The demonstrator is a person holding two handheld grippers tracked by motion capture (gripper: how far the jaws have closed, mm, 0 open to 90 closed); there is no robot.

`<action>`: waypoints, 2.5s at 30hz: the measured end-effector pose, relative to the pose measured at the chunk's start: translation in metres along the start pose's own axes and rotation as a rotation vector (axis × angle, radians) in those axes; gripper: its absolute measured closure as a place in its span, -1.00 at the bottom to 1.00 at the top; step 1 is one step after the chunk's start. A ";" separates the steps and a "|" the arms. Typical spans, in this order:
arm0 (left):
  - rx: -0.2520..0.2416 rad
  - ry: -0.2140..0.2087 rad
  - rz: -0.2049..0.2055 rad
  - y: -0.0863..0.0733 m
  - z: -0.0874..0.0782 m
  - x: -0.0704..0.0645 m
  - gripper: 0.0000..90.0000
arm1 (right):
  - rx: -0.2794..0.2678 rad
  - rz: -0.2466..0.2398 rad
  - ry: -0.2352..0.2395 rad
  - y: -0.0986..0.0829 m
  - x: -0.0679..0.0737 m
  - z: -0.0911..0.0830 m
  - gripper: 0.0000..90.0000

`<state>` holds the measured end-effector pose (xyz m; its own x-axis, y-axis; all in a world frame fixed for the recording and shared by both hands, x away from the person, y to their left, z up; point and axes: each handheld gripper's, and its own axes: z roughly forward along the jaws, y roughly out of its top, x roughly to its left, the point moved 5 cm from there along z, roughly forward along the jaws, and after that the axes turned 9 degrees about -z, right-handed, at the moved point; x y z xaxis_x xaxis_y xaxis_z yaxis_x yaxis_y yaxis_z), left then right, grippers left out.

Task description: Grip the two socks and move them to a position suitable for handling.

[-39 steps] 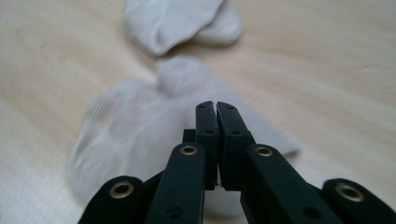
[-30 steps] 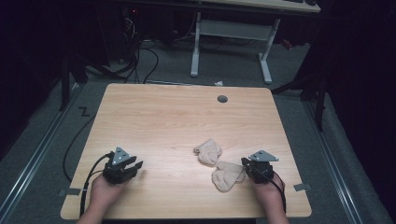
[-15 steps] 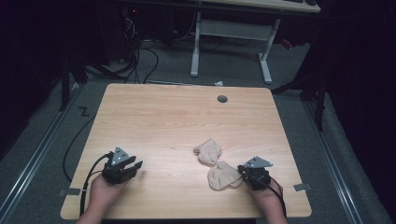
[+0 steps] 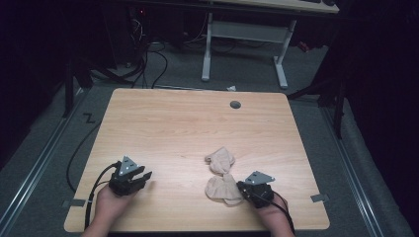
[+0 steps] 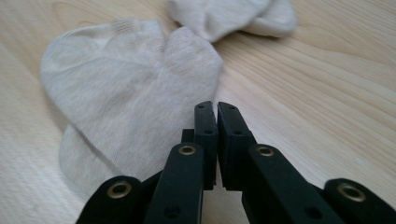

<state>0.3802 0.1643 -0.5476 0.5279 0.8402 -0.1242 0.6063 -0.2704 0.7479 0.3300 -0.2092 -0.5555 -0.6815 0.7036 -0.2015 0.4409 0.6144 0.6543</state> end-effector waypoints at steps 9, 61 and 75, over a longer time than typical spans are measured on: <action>-0.009 -0.014 0.005 0.001 -0.001 -0.005 0.38 | -0.021 -0.050 0.038 0.015 0.021 0.002 0.89; 0.020 -0.067 -0.065 -0.005 -0.016 -0.025 0.45 | -0.063 -0.332 0.153 0.130 0.129 0.079 0.40; 0.019 -0.076 -0.047 -0.005 -0.015 -0.033 0.44 | -0.181 -0.220 0.121 0.132 0.107 0.053 0.94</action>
<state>0.3511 0.1451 -0.5371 0.5421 0.8141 -0.2083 0.6421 -0.2414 0.7276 0.3463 -0.0334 -0.5292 -0.8186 0.5062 -0.2714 0.1709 0.6658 0.7263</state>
